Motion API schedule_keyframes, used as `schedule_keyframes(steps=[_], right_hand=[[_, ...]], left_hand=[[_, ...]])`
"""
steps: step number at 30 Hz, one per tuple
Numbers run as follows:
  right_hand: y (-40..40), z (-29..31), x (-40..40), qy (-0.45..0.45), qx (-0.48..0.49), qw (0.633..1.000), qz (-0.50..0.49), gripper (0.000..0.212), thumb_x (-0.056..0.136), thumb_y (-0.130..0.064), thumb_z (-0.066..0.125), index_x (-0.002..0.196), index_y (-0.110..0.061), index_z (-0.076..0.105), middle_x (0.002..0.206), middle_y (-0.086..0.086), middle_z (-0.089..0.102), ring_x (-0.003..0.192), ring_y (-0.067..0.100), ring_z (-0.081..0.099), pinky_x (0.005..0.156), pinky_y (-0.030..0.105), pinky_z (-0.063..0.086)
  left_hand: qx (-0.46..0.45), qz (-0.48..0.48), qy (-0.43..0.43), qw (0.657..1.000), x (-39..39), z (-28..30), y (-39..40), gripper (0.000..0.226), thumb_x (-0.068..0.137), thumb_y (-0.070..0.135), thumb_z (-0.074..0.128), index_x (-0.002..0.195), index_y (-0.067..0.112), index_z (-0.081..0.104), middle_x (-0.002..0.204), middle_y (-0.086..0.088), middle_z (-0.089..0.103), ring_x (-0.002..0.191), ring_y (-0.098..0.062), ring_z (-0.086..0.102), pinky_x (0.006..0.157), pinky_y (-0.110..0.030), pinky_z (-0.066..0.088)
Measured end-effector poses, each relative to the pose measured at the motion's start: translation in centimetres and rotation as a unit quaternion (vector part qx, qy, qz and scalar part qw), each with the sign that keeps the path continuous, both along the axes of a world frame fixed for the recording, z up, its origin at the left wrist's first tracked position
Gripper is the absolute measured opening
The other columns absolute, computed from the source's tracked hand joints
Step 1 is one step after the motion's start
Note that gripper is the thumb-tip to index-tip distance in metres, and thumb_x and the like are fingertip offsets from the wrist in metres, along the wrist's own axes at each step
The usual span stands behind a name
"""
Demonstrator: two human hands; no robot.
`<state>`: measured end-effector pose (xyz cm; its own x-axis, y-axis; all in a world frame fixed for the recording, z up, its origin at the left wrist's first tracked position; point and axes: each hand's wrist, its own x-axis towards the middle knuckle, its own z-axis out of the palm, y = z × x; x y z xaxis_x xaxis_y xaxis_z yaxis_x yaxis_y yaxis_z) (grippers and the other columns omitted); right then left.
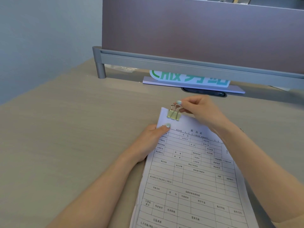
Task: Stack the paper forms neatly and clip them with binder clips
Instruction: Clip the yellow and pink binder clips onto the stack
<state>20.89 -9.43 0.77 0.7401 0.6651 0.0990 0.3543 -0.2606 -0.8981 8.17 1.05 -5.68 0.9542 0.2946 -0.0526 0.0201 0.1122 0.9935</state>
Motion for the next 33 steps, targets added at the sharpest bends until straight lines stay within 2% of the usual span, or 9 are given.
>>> schedule_keyframes(steps=[2,5,7,9,13,18,25,29,33], right_hand=[[-0.3,-0.1,-0.2,-0.009,-0.031,0.999,0.011,0.013,0.081,-0.032,0.065,0.071,-0.029,0.073,0.07,-0.011,0.073,0.064,0.001,0.057,0.05,0.011,0.038],[-0.6,-0.2,-0.6,-0.043,-0.052,0.997,0.03,0.009,0.08,-0.038,0.065,0.076,-0.035,0.073,0.094,0.003,0.076,0.073,0.017,0.06,0.064,0.023,0.041],[-0.7,0.0,-0.9,-0.061,-0.073,0.994,0.051,0.01,0.079,-0.041,0.065,0.085,-0.038,0.072,0.09,-0.009,0.074,0.083,0.013,0.066,0.07,0.019,0.043],[-0.6,-0.4,-1.1,-0.081,-0.116,0.987,0.08,0.021,0.076,-0.043,0.068,0.09,-0.029,0.074,0.075,-0.012,0.063,0.072,0.007,0.06,0.066,0.023,0.041],[-0.8,-1.8,-1.5,-0.125,-0.16,0.974,0.104,0.035,0.071,-0.045,0.07,0.076,-0.011,0.064,0.063,-0.003,0.045,0.055,0.01,0.035,0.056,0.029,0.028],[-1.0,-1.8,-1.2,-0.128,-0.134,0.978,0.098,0.047,0.068,-0.052,0.065,0.083,-0.008,0.068,0.086,0.014,0.061,0.07,0.028,0.05,0.065,0.041,0.041],[-1.5,-2.0,-1.3,-0.12,-0.143,0.977,0.1,0.034,0.078,-0.041,0.066,0.071,-0.008,0.066,0.057,-0.002,0.037,0.047,0.007,0.027,0.043,0.018,0.023],[-1.7,-2.5,-1.2,-0.128,-0.155,0.975,0.096,0.046,0.08,-0.044,0.062,0.071,0.001,0.06,0.059,0.004,0.033,0.052,0.013,0.026,0.046,0.022,0.021],[-1.9,-2.6,-1.2,-0.13,-0.154,0.974,0.101,0.046,0.082,-0.042,0.06,0.06,-0.003,0.051,0.055,-0.001,0.03,0.049,0.011,0.024,0.046,0.022,0.019]], left_hand=[[0.0,0.004,-0.001,1.0,0.0,0.0,0.0,0.025,0.093,0.025,0.046,0.085,0.019,0.069,0.077,0.005,0.075,0.075,-0.012,0.07,0.071,-0.025,0.056],[0.006,0.008,-0.004,1.0,0.1,0.0,0.2,0.024,0.093,0.024,0.046,0.085,0.02,0.068,0.077,0.006,0.075,0.075,-0.012,0.07,0.07,-0.026,0.055],[0.008,0.008,-0.008,1.0,0.1,0.1,0.1,0.024,0.093,0.024,0.046,0.084,0.021,0.067,0.073,0.007,0.075,0.072,-0.009,0.07,0.065,-0.022,0.054],[0.023,0.008,-0.012,1.0,0.0,0.2,0.0,0.023,0.093,0.027,0.046,0.085,0.021,0.067,0.074,0.008,0.074,0.073,-0.008,0.069,0.064,-0.019,0.053],[0.067,0.01,-0.016,0.998,-0.1,0.2,-0.2,0.021,0.092,0.029,0.048,0.084,0.025,0.068,0.075,0.01,0.071,0.073,-0.002,0.067,0.065,-0.015,0.05],[0.096,0.003,-0.002,0.995,0.0,0.0,-0.3,0.024,0.094,0.023,0.043,0.084,0.021,0.065,0.085,0.004,0.068,0.081,-0.011,0.064,0.076,-0.028,0.048],[0.12,-0.009,-0.018,0.993,-0.1,0.1,-0.5,0.027,0.094,0.019,0.043,0.084,0.029,0.066,0.083,0.012,0.068,0.08,-0.001,0.063,0.076,-0.022,0.047],[0.131,-0.012,-0.008,0.991,-0.1,0.1,-0.5,0.024,0.093,0.023,0.043,0.097,0.018,0.067,0.1,0.002,0.069,0.096,-0.012,0.064,0.09,-0.034,0.047],[0.135,-0.009,-0.009,0.991,0.0,0.0,-0.6,0.025,0.093,0.023,0.044,0.094,0.032,0.067,0.096,0.009,0.07,0.097,-0.01,0.064,0.088,-0.03,0.047]])
